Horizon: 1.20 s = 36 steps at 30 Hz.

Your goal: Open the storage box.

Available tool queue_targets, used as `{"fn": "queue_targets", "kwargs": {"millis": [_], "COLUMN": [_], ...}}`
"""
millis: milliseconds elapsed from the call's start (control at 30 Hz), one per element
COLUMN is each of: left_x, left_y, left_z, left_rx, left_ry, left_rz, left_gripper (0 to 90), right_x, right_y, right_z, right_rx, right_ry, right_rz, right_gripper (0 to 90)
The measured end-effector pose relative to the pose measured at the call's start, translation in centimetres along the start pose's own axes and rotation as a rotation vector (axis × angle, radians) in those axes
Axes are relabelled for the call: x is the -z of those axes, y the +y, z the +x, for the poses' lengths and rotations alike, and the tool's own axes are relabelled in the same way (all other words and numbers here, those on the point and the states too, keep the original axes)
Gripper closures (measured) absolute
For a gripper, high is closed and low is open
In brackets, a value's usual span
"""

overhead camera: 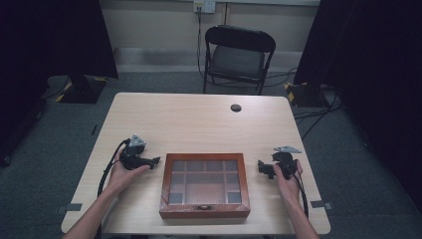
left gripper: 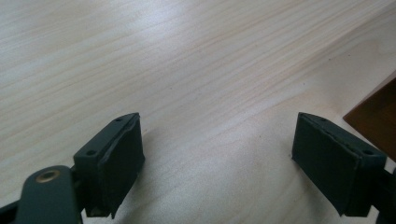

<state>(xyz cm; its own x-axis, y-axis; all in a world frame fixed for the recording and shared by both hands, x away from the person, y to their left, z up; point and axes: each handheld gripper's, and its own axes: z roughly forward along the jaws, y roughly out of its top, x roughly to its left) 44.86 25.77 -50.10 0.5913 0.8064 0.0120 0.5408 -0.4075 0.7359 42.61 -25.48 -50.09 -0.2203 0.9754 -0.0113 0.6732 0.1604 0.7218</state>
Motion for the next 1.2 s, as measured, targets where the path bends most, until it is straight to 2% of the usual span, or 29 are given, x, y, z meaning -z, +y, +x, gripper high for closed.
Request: {"fn": "queue_targets", "kwargs": {"millis": [67, 133, 167, 200, 333, 367, 400, 433, 467, 500, 567, 600, 700, 800, 833, 867, 900, 1033, 1067, 1100, 1133, 1167, 1200], "left_x": [0.1, 0.3, 0.3, 0.5, 0.8, 1.1, 1.4, 2.2, 2.2, 2.5, 3.5, 3.8, 4.2, 4.5, 4.5, 4.7, 4.7, 5.1, 5.5, 5.5, 6.0, 6.0, 6.2], "left_y": [0.0, 0.1, 0.1, 0.1, 0.3, 0.4, 0.6, 1.0, 1.0, 1.1, 1.6, 1.8, 2.1, 2.7, 2.7, 2.9, 2.9, 3.6, 3.9, 3.9, 4.2, 4.2, 4.6], "left_z": [0.0, 0.0, 0.0, 0.1, -0.2, -0.2, -0.3, -0.5, -0.5, -0.8, -1.5, -1.9, -2.5, -3.4, -3.4, -4.0, -4.0, -5.5, -6.4, -6.4, -7.5, -7.5, -8.6], "left_rx": [0.010, 0.026, 0.026, 0.046, 0.055, 0.069, 0.083, 0.094, 0.094, 0.103, 0.075, 0.067, 0.070, 0.116, 0.116, 0.112, 0.112, 0.063, 0.029, 0.029, 0.003, 0.003, -0.037], "left_ry": [0.008, 0.005, 0.005, -0.026, -0.023, -0.041, -0.054, -0.083, -0.083, -0.104, -0.159, -0.178, -0.195, -0.260, -0.260, -0.285, -0.285, -0.347, -0.382, -0.382, -0.408, -0.408, -0.418], "left_rz": [0.001, -0.002, -0.002, 0.003, 0.003, -0.007, -0.018, -0.057, -0.057, -0.082, -0.122, -0.132, -0.150, -0.164, -0.164, -0.172, -0.172, -0.169, -0.176, -0.176, -0.181, -0.181, -0.178], "left_gripper": [17.2, 28.1, 28.7, 26.8, 28.4, 32.2, 33.2, 33.6, 34.6, 34.6, 37.9, 38.7, 39.5, 43.6, 45.4, 45.7, 46.4, 47.8, 48.0, 48.7, 49.1, 49.9, 50.1], "right_x": [0.0, 0.0, 0.0, 0.0, 0.0, 0.0, 0.0, 0.0, 0.0, 0.0, 0.0, 0.0, 0.0, 0.0, 0.0, 0.0, 0.0, 0.0, 0.0, 0.0, 0.0, 0.0, 0.0], "right_y": [0.0, 0.0, 0.0, 0.0, 0.0, 0.0, 0.0, 0.0, 0.0, 0.0, 0.0, 0.0, 0.0, 0.0, 0.0, 0.0, 0.0, 0.0, 0.0, 0.0, 0.0, 0.0, 0.0], "right_z": [0.0, 0.0, 0.0, 0.0, 0.0, 0.0, 0.0, 0.0, 0.0, 0.0, 0.0, 0.0, 0.0, 0.0, 0.0, 0.0, 0.0, 0.0, 0.0, 0.0, 0.0, 0.0, 0.0], "right_rx": [0.000, 0.001, 0.001, 0.001, 0.001, 0.002, 0.003, 0.003, 0.003, 0.003, 0.004, 0.004, 0.004, 0.004, 0.004, 0.004, 0.004, 0.004, 0.004, 0.004, 0.004, 0.004, 0.004], "right_ry": [-0.001, 0.001, 0.001, 0.001, 0.001, 0.002, 0.003, 0.003, 0.003, 0.003, 0.004, 0.004, 0.004, 0.004, 0.004, 0.004, 0.004, 0.004, 0.004, 0.004, 0.004, 0.004, 0.003], "right_rz": [-0.001, 0.000, 0.000, 0.000, 0.000, 0.000, 0.000, 0.000, 0.000, 0.000, 0.000, 0.000, 0.000, 0.000, 0.000, 0.000, 0.000, 0.000, 0.000, 0.000, 0.000, 0.000, 0.000], "right_gripper": [4.8, 4.8, 4.8, 4.8, 4.8, 4.8, 4.8, 4.8, 4.8, 4.8, 4.8, 4.8, 4.8, 4.8, 4.8, 4.8, 4.8, 4.8, 4.8, 4.8, 4.8, 4.8, 4.8]}}
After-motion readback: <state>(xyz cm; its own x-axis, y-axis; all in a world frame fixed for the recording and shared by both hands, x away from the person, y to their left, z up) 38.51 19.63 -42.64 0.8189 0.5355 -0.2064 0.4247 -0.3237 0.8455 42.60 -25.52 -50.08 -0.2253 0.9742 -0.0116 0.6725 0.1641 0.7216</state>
